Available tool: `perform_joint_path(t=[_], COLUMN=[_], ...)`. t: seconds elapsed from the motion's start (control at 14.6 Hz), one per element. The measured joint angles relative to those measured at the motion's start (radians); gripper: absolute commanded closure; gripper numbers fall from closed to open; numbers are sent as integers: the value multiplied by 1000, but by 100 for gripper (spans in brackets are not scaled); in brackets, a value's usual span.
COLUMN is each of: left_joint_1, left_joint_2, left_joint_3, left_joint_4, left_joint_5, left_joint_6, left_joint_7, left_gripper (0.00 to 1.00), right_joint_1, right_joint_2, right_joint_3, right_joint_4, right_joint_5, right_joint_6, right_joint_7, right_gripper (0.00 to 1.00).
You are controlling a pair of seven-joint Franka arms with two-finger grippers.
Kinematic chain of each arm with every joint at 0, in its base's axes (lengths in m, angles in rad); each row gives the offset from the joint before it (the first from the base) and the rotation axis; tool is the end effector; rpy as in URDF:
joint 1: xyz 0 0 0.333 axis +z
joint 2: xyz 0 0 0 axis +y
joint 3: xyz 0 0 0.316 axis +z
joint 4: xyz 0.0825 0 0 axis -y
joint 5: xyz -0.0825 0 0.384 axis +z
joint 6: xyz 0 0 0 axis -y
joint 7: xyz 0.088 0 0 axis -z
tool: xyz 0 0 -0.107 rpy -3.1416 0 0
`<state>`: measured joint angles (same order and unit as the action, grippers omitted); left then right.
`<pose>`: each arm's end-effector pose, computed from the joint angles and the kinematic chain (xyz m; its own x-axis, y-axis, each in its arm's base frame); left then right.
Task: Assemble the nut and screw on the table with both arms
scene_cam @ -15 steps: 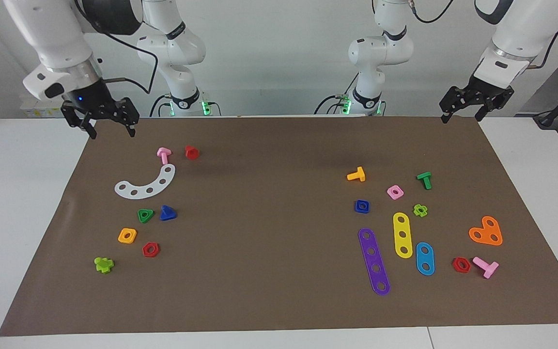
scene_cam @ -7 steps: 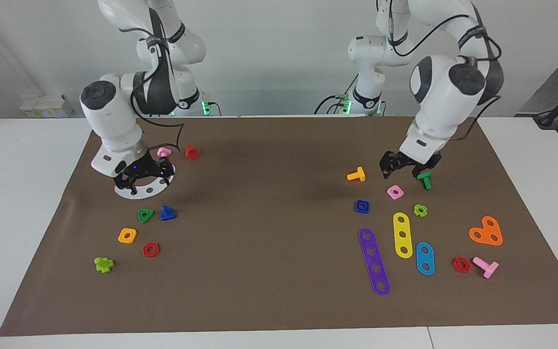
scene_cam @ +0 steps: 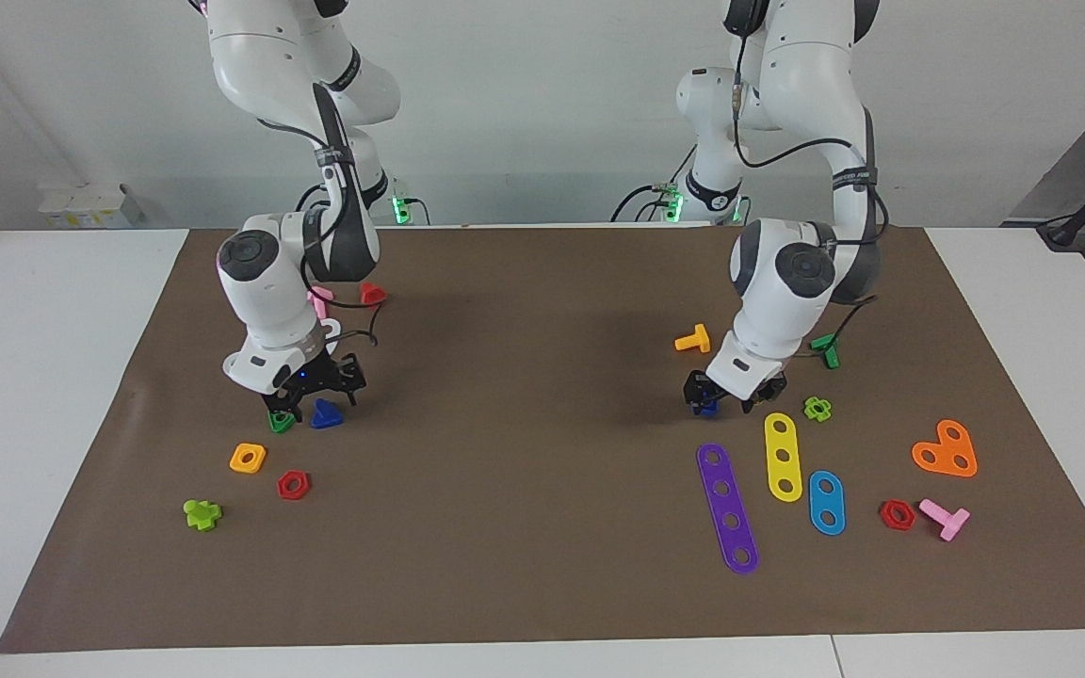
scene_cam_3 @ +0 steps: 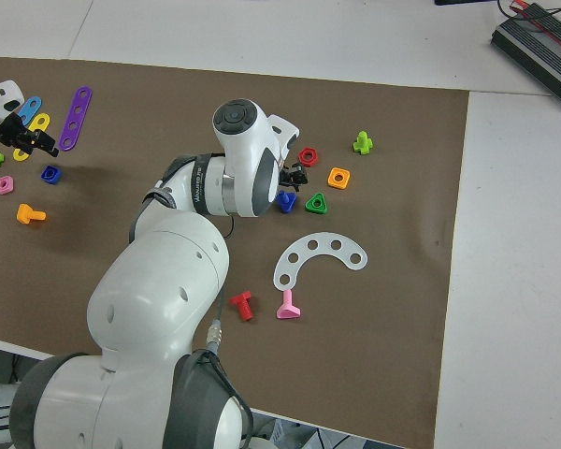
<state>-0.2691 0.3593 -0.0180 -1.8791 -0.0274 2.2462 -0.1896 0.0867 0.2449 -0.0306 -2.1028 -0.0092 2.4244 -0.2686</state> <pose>0.6040 -0.1785 0.3206 0.9969 -0.0792 0.0022 -0.0792 -0.9964 0.0288 0.5833 0.0331 0.3093 0.9425 0.3268 0.0702 0.3252 -0.9450 0.0338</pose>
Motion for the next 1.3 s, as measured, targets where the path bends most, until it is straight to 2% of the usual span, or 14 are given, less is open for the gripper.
perform_joint_path(t=[0.14,0.48,0.55,0.62,1.1,1.3], left_joint_1=[-2,-2,-2,-3,-29,-29], left_joint_2=[14,11,10,10,-7,-13], left_joint_3=[1,3,1,-1,-4,-3], left_joint_4=[-8,-29,-33,-39,-52,-63], left_joint_5=[0,0,0,0,0,0], left_joint_6=[1,1,0,-3,-101,-106], left_joint_7=[64,235,257,271,315,343], left_gripper=[14,14,14,14,19,21], right_joint_1=[-4,-15,-15,-15,-15,-10], right_joint_2=[2,2,2,2,-2,-27], right_joint_3=[-2,-4,-4,-4,-4,-3], right_joint_4=[-7,-11,-11,-11,-8,41], right_joint_5=[0,0,0,0,6,6], right_joint_6=[2,2,2,2,2,-45], right_joint_7=[-15,-31,-31,-31,-19,43], right_gripper=[47,57,69,100,100,100])
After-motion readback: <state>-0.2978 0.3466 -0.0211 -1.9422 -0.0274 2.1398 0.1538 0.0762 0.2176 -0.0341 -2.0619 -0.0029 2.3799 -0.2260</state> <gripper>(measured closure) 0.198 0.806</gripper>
